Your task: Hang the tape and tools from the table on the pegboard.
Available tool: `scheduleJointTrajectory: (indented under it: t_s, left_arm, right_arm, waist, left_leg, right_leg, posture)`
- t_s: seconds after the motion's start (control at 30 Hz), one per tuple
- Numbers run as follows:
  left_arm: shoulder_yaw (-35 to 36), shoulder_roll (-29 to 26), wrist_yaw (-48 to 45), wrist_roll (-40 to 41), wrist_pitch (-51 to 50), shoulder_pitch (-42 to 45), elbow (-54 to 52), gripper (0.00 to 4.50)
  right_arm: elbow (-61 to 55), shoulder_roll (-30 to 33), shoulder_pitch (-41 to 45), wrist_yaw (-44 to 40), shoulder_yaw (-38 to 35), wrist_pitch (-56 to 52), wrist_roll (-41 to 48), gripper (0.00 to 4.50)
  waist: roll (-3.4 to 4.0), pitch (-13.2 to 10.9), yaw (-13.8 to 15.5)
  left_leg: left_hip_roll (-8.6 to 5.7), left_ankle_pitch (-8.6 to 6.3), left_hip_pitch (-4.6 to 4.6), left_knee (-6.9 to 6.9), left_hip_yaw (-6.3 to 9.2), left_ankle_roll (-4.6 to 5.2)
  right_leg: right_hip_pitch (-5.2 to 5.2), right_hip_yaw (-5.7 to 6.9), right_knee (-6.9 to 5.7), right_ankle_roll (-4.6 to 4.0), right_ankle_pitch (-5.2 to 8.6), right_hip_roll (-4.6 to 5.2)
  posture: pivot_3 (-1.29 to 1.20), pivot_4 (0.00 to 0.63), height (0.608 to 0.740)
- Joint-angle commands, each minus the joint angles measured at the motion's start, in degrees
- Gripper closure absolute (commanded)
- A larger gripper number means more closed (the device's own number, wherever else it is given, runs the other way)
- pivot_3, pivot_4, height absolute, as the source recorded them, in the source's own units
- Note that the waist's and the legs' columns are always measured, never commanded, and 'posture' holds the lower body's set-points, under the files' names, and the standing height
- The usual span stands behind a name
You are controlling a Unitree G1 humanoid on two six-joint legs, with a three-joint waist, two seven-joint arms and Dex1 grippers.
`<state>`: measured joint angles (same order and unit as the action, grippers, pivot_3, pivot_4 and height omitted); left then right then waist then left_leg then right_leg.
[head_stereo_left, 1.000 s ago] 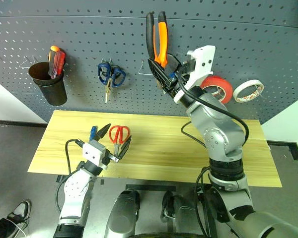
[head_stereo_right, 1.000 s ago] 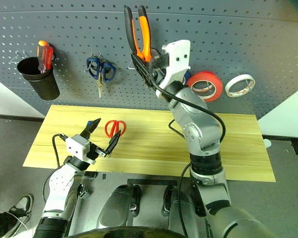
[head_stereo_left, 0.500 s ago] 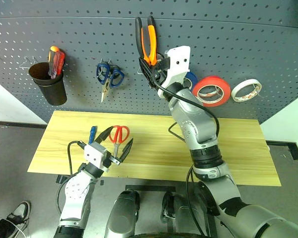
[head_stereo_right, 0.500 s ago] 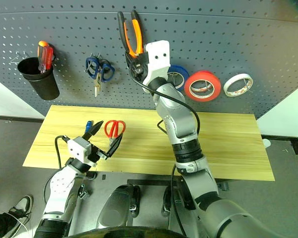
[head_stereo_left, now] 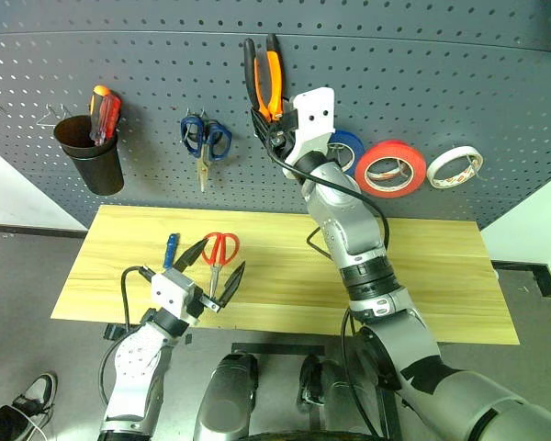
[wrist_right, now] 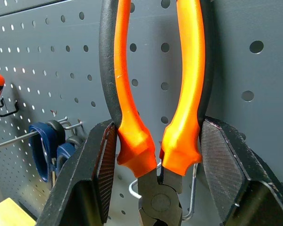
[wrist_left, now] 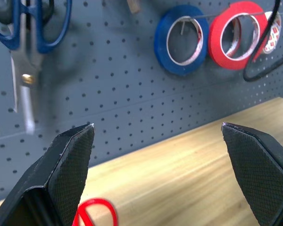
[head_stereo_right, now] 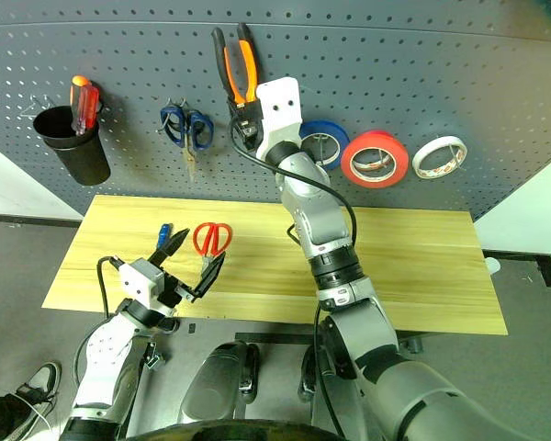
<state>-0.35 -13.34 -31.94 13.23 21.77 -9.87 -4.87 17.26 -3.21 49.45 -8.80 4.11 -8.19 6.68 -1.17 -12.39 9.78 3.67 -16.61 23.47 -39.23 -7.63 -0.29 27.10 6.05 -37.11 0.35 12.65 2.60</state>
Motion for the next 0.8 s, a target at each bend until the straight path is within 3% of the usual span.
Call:
scheduleJointTrajectory:
  t_s: [0.03, 0.5, 0.8]
  left_arm:
    - [-0.1, -0.2, -0.3, 1.0, 0.3, 0.3, -1.7, 0.0]
    - [-0.3, -0.3, -1.4, 1.6, -0.1, 0.0, -1.8, 0.0]
    - [-0.2, -0.5, -1.1, 1.7, -1.5, -0.4, -4.1, 0.0]
  right_arm:
    - [-2.7, -0.1, 2.9, 0.3, -1.3, 1.9, 0.1, 2.22]
    - [-8.0, -2.8, 2.5, 0.8, -2.3, 6.7, 2.2, 2.22]
    - [-3.2, -4.9, 2.7, 1.2, -1.8, 11.3, 0.9, 2.22]
  waist:
    - [0.0, 0.0, 0.0]
    - [0.0, 0.0, -0.2]
    - [0.01, 0.0, -1.1]
  left_leg:
    - [0.02, 0.02, 0.0, 0.0, 0.01, -0.02]
    - [0.03, 0.02, 0.03, 0.01, 0.02, -0.01]
    - [0.03, 0.02, 0.02, 0.02, 0.08, -0.02]
  right_leg:
    - [0.0, 0.0, 0.0, -0.01, 0.0, -0.02]
    - [0.01, 0.0, 0.01, -0.02, -0.01, -0.02]
    - [0.01, 0.0, 0.01, -0.02, -0.01, -0.01]
  posture:
    - [0.37, 0.153, 0.718]
    - [0.37, 0.163, 0.718]
    - [0.39, 0.176, 0.718]
